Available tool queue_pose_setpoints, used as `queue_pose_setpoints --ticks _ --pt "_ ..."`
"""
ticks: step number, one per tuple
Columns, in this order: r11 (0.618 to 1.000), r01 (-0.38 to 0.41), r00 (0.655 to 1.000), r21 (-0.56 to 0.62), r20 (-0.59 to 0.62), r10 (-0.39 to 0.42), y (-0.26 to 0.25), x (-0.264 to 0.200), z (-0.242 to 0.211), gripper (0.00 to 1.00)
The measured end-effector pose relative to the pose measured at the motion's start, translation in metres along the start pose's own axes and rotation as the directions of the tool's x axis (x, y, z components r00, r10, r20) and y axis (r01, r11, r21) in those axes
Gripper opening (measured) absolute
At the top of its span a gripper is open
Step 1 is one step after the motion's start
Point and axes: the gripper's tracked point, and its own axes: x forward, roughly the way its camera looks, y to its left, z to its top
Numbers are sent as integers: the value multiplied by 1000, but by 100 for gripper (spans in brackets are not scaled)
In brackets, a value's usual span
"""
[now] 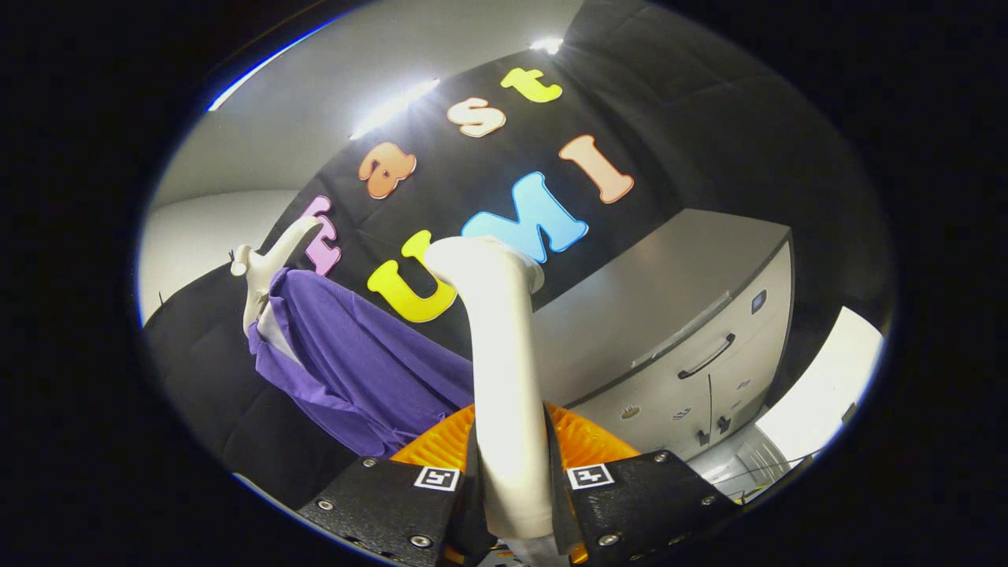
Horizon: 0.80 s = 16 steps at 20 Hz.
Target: Iron the clothes twice with a garment steamer, once on the left side and once on the right side.
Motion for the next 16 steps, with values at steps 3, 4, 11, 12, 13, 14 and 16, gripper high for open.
queue_pose_setpoints --ticks 3,4,11,12,13,14,16 --pt "995 -15 994 -102 109 26 25 -18 8 35" --pt "991 -22 989 -133 140 40 34 -22 9 35" --pt "943 -5 982 -333 178 68 78 -17 -11 35" --pt "933 10 976 -360 206 69 85 -15 -8 35" --pt "922 29 968 -386 240 70 92 -14 -5 35" --pt "915 44 960 -401 270 72 99 -11 -2 35" --pt "909 53 950 -414 301 81 115 -3 -2 35"
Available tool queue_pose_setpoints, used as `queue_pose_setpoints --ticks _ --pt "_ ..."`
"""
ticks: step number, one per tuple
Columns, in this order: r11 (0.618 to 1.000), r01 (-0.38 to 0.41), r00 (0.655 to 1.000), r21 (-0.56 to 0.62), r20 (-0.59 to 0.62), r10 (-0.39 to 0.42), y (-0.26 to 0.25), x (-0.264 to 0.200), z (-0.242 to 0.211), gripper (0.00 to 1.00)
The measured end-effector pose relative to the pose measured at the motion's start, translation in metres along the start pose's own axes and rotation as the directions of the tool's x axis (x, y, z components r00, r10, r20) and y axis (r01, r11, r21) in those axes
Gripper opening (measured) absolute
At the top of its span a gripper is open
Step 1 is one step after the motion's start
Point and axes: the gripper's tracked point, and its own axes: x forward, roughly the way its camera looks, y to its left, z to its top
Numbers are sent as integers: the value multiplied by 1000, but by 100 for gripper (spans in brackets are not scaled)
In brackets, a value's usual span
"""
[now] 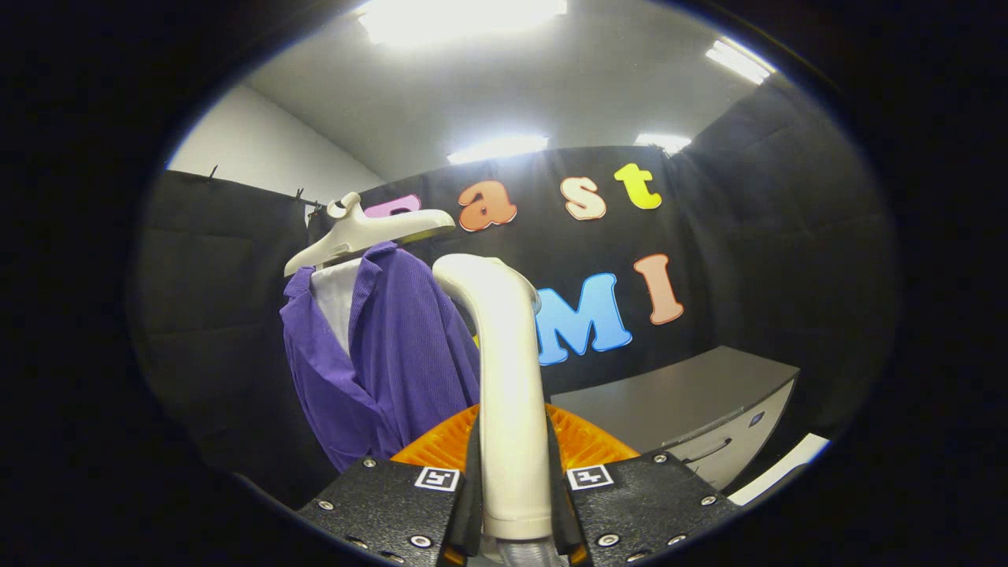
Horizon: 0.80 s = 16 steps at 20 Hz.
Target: Iron the clothes twice with a garment steamer, once on the left side and once on the right side.
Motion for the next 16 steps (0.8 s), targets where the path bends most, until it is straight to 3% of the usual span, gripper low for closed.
queue_pose_setpoints --ticks 9,16 --pt "992 27 984 -120 180 -5 54 37 23 35" --pt "976 71 976 -207 214 -26 74 65 15 35"
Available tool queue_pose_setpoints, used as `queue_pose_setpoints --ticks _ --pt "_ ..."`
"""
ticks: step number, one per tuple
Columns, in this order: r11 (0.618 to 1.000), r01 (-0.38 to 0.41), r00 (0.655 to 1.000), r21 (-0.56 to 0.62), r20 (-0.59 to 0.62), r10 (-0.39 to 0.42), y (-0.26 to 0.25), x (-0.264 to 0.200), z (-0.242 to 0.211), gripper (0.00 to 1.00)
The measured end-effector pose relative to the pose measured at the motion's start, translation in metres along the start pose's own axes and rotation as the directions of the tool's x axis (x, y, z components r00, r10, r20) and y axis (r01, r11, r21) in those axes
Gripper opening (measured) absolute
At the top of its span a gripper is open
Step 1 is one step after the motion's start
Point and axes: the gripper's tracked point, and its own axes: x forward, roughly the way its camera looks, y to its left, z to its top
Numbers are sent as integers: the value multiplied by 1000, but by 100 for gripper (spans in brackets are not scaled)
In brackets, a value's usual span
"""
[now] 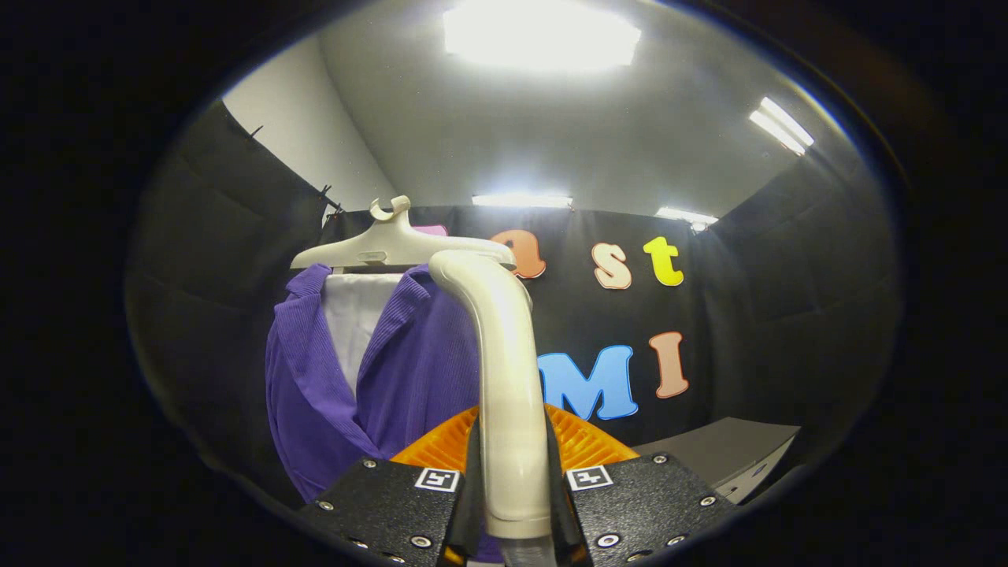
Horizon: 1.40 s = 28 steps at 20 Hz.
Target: Iron the clothes twice with a garment steamer, once on the left side and once on the right side.
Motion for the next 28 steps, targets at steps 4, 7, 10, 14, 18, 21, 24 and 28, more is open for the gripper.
queue_pose_setpoints --ticks 4,7,10,14,18,21,24,28 --pt "998 -5 1000 -65 -9 4 14 1 -14 35" --pt "993 -23 999 -115 -25 20 24 -8 -31 35" --pt "987 -31 998 -155 -57 23 27 -17 -54 35" --pt "986 -33 994 -164 -110 15 23 -30 -86 35" --pt "983 -44 986 -179 -166 14 16 -43 -117 35" --pt "981 -56 981 -188 -196 18 15 -51 -132 35" --pt "977 -76 972 -199 -234 28 20 -65 -147 35" --pt "971 -100 955 -217 -296 32 19 -81 -175 35"
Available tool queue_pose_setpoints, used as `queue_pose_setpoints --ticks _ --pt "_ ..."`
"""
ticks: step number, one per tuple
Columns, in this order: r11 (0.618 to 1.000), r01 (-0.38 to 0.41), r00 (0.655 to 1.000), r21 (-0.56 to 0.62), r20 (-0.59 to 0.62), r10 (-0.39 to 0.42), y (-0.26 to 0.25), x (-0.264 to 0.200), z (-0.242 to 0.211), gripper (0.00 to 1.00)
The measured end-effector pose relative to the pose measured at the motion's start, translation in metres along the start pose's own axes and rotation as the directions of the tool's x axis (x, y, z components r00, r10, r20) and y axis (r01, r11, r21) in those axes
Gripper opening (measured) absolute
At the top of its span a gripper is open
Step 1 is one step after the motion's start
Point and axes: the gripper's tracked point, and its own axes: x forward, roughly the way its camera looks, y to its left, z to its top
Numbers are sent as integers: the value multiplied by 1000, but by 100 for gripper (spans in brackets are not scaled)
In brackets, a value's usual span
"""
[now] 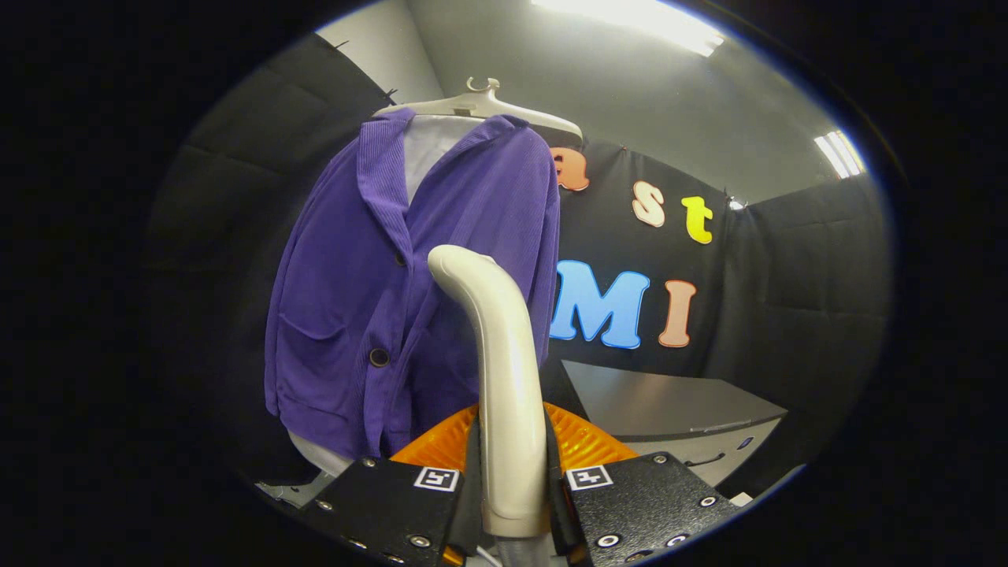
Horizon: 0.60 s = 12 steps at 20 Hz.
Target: Iron the clothes twice with a garment steamer, once on the left side and once on the right side.
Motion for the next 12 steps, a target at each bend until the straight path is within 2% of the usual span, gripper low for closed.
queue_pose_setpoints --ticks 12 --pt "999 -2 992 -46 -128 -4 1 -15 -79 35"
